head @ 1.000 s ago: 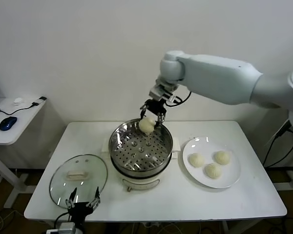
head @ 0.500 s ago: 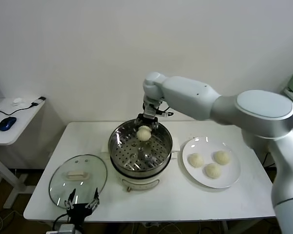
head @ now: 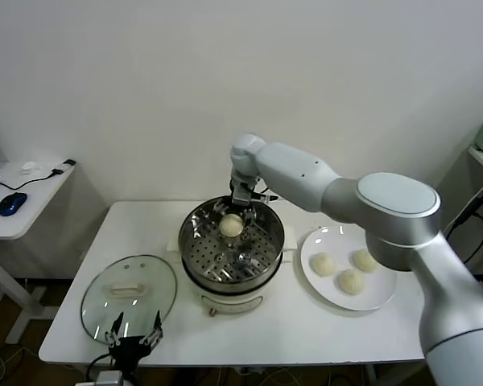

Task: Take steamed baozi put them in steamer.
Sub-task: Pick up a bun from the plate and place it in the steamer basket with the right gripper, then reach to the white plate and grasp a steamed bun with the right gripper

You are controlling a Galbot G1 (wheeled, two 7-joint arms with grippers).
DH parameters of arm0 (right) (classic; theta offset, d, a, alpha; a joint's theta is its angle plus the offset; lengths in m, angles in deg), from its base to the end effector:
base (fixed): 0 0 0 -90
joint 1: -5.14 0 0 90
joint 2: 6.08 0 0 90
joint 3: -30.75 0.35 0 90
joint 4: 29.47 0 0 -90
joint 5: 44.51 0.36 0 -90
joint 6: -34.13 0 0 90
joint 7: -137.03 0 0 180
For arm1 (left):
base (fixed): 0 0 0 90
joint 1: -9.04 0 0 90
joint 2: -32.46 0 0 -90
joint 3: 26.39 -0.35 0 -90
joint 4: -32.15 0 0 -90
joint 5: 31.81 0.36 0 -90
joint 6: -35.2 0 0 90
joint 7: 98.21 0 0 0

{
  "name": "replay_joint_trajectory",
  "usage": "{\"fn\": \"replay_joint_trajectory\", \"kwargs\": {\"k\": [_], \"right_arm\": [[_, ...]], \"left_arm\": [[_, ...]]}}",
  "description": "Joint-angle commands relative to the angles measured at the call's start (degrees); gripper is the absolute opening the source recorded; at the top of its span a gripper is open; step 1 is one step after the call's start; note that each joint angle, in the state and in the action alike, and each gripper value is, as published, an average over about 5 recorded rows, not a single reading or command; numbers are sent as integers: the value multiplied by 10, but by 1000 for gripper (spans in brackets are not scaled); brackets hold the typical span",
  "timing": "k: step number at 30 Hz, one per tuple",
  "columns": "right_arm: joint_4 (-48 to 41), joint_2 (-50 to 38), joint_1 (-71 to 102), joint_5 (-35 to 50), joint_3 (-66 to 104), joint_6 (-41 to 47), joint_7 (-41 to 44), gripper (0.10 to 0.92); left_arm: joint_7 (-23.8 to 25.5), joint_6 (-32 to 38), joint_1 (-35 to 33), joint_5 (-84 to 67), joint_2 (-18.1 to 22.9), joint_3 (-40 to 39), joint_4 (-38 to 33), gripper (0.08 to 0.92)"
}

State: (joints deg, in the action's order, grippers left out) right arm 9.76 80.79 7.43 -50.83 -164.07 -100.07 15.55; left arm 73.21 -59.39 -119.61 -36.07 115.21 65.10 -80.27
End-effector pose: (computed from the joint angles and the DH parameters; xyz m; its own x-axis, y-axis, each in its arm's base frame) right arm 0.6371 0.1854 -0.0838 -0.0925 -0.1956 0.9763 -0.1250 -0.9705 -0.2063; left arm 0.1287 0.0354 -0.3717 -0.9298 -0.1292 0.3447 -0.1019 0.9901 0.0961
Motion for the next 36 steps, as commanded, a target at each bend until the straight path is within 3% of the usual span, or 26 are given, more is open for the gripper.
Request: {"fn": "replay_joint_trajectory", "kwargs": {"k": [1, 6, 9, 14, 21, 36], "right_arm": [[33, -30, -79, 139, -41, -3, 37, 822], [127, -121, -222, 426, -188, 126, 76, 823], [207, -216, -281, 506, -264, 280, 66, 823], [327, -359, -320, 447, -351, 470, 5, 823], [433, -442, -223, 444, -361, 593, -72, 823], [275, -383, 42, 391, -174, 631, -137, 823]], "left_arm": [[0, 0, 0, 0, 1, 0, 0, 823], [0, 1, 0, 2, 2, -2, 1, 823], [1, 1, 1, 2, 2, -3, 3, 823], [1, 1, 5, 0, 0, -2, 4, 823], [1, 5, 10, 3, 5, 0, 1, 823], [-3, 14, -2, 10, 16, 5, 7, 823]]}}
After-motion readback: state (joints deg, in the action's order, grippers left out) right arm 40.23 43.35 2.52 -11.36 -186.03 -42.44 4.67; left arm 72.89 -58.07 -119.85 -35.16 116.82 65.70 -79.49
